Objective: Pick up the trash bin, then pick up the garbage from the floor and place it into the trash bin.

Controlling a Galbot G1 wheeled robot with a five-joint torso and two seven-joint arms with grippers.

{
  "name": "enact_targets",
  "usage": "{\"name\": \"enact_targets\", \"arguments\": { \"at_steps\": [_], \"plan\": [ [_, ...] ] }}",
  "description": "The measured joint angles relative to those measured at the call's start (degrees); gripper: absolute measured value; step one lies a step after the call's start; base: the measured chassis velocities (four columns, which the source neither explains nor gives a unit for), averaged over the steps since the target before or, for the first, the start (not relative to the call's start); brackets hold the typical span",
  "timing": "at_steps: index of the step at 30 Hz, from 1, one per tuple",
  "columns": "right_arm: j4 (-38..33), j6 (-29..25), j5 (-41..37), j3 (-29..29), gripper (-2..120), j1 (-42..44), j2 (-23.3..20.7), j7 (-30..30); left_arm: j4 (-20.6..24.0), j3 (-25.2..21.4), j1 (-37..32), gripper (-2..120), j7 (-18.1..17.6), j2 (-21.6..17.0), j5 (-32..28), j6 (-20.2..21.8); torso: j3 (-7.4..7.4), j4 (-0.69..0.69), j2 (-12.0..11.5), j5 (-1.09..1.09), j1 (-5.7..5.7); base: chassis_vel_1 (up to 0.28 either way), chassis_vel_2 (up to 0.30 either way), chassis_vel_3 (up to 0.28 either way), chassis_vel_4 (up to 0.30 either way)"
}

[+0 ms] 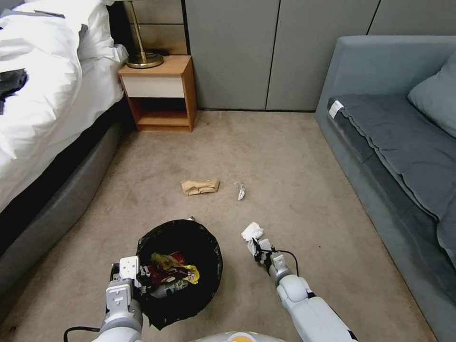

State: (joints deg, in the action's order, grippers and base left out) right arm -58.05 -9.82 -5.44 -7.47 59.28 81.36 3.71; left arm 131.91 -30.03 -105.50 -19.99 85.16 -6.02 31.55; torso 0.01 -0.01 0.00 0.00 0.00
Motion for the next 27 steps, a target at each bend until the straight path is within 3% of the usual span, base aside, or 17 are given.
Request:
{"name": "enact_targets", "arguments": {
  "at_steps": [2, 4, 5, 8, 9, 11, 12, 14, 18, 27],
  "plan": [
    [-3.1, 0.0, -0.5, 0.1, 0, 0.9, -0.5, -0.1, 0.1, 0.1, 0.0, 0, 0.0, -0.1, 0.0, 0.0, 0.0, 0.01, 0.0, 0.0, 0.0, 0.0, 0.0, 0.0, 0.0],
    [-15.5, -1.5, -1.3, 0.1, 0, 4.2, -2.0, -0.5, 0.2, 0.3, -0.1, 0, 0.0, -0.1, 0.0, -0.1, 0.0, 0.01, 0.0, 0.0, 0.0, 0.0, 0.0, 0.0, 0.0],
    [-15.5, -1.5, -1.3, 0.1, 0, 4.2, -2.0, -0.5, 0.2, 0.3, -0.1, 0, 0.0, -0.1, 0.0, -0.1, 0.0, 0.01, 0.0, 0.0, 0.0, 0.0, 0.0, 0.0, 0.0],
    [-30.7, -4.8, -1.2, -0.1, 0, 9.4, -3.6, 1.1, 0.4, 0.3, -0.2, 0, 0.1, -0.4, 0.0, -0.1, -0.01, 0.0, 0.0, 0.01, 0.0, 0.0, 0.0, 0.0, 0.0],
    [-30.7, -4.8, -1.2, -0.1, 0, 9.4, -3.6, 1.1, 0.4, 0.3, -0.2, 0, 0.1, -0.4, 0.0, -0.1, -0.01, 0.0, 0.0, 0.01, 0.0, 0.0, 0.0, 0.0, 0.0],
    [-41.1, -9.5, -1.3, 0.1, 0, 12.4, -4.7, 7.5, 0.4, 0.3, -0.3, 0, 0.1, -0.5, 0.0, -0.1, -0.01, 0.01, 0.0, -0.01, 0.0, 0.0, 0.0, 0.0, 0.0],
    [-41.1, -9.5, -1.3, 0.1, 0, 12.4, -4.7, 7.5, 0.4, 0.3, -0.3, 0, 0.1, -0.5, 0.0, -0.1, -0.01, 0.01, 0.0, -0.01, 0.0, 0.0, 0.0, 0.0, 0.0],
    [-47.2, -12.9, -2.1, 1.4, 0, 13.9, -5.6, 13.6, 0.4, 0.5, -0.4, 0, 0.1, -0.6, 0.0, -0.2, -0.01, 0.02, 0.0, 0.0, 0.0, 0.0, 0.0, 0.0, 0.0],
    [-51.0, -14.0, -2.6, 4.4, 0, 15.1, -7.0, 18.9, 0.7, 0.7, -0.5, 0, 0.1, -0.7, 0.0, -0.2, -0.01, 0.01, 0.0, 0.0, 0.0, 0.0, 0.0, 0.0, 0.0],
    [-47.7, -13.7, 0.1, 13.6, 0, 14.2, -10.0, 18.6, 1.3, 0.7, -0.8, 0, 0.2, -1.0, 0.0, -0.3, -0.01, 0.01, 0.0, 0.0, 0.0, 0.0, 0.0, 0.0, 0.0]
  ]
}}
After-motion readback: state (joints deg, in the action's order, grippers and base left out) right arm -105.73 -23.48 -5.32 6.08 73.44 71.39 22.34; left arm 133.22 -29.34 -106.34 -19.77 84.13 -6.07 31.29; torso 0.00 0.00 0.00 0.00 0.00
